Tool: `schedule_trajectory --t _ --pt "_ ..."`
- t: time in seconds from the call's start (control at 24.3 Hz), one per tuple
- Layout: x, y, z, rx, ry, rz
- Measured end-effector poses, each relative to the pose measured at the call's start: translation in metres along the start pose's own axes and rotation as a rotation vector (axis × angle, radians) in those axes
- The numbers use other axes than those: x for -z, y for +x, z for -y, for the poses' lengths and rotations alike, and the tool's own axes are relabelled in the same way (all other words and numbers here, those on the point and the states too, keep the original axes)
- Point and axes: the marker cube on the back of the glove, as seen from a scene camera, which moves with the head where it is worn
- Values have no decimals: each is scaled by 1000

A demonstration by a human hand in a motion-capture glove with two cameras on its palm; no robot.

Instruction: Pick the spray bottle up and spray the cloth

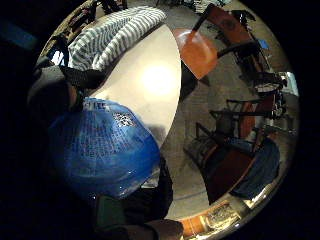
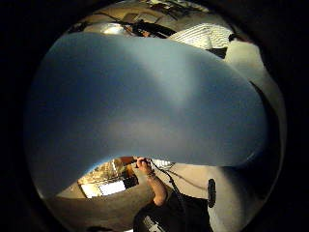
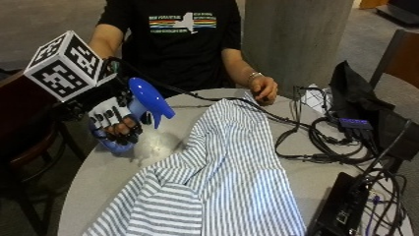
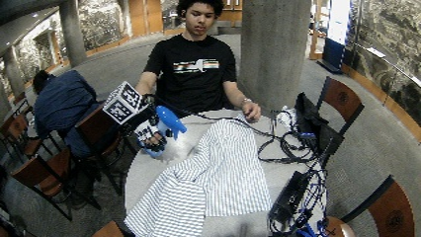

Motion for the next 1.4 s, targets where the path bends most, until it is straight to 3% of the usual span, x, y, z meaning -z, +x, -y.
schedule_trajectory --t 1.4 --pt "6 4 6 -93 -18 -197"
